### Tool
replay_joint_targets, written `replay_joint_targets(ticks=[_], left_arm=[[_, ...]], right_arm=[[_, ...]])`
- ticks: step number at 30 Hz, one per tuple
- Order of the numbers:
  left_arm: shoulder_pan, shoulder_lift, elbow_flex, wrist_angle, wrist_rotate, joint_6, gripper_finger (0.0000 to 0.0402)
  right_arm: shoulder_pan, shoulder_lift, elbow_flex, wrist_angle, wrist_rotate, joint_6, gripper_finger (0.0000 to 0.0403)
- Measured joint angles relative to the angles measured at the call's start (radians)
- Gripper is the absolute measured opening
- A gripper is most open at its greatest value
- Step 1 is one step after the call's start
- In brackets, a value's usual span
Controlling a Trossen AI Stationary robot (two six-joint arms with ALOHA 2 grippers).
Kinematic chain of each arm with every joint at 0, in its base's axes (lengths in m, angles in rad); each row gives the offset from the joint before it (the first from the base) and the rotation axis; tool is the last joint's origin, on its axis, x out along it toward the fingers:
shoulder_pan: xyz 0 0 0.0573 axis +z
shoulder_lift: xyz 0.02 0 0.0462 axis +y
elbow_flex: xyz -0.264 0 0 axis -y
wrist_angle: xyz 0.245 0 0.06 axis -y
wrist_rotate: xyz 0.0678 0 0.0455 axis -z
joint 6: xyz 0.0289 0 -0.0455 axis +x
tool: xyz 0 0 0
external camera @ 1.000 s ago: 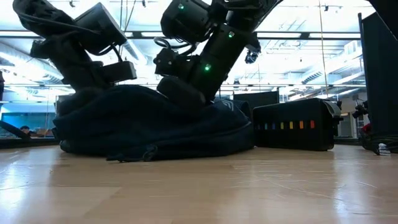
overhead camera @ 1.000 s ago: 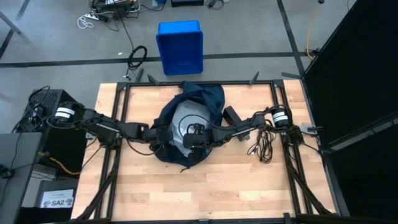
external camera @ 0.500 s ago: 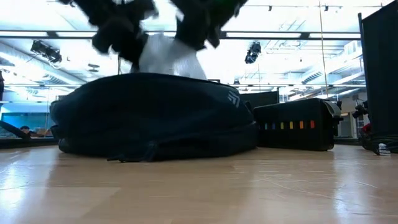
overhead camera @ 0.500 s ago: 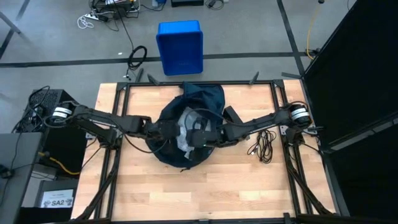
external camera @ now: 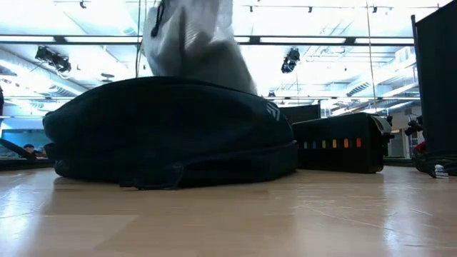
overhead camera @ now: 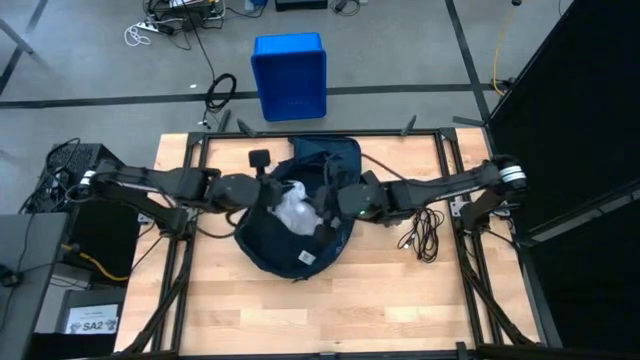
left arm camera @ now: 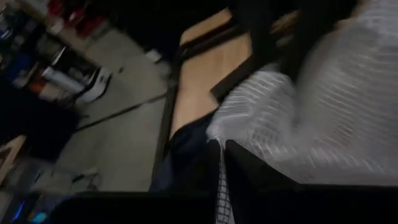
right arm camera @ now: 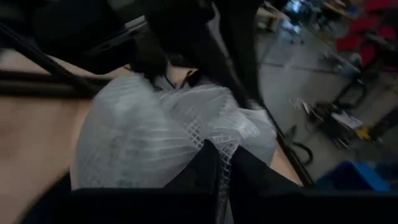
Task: Unpack backpack
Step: Remove the white mesh envelope from the backpack
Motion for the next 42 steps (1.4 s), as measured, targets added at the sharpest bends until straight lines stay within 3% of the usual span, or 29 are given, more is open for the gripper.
replay_joint_targets(ticks=[8, 15, 21, 27, 42], left_arm=[[-0.174, 0.001, 0.144, -0.022, 0.016, 0.028, 0.0000], [-0.226, 0.001, 0.249, -0.023, -0.044, 0.076, 0.0000], [-0.282, 0.008, 0.254, -0.026, -0.036, 0.042, 0.0000], [-0.363, 0.039, 0.254, 0.012, 0.050, -0.012, 0.0000], [-0.500, 0.210, 0.254, 0.029, 0.036, -0.186, 0.0000]], right_arm=[[0.076, -0.056, 0.007, 0.061, -0.036, -0.062, 0.0000], [0.093, -0.064, 0.097, 0.063, -0.050, -0.094, 0.0000], [0.150, -0.064, 0.132, 0.045, -0.059, -0.094, 0.0000], [0.220, -0.064, 0.150, 0.024, -0.062, -0.040, 0.0000], [0.328, -0.003, 0.150, -0.074, -0.096, 0.158, 0.0000]])
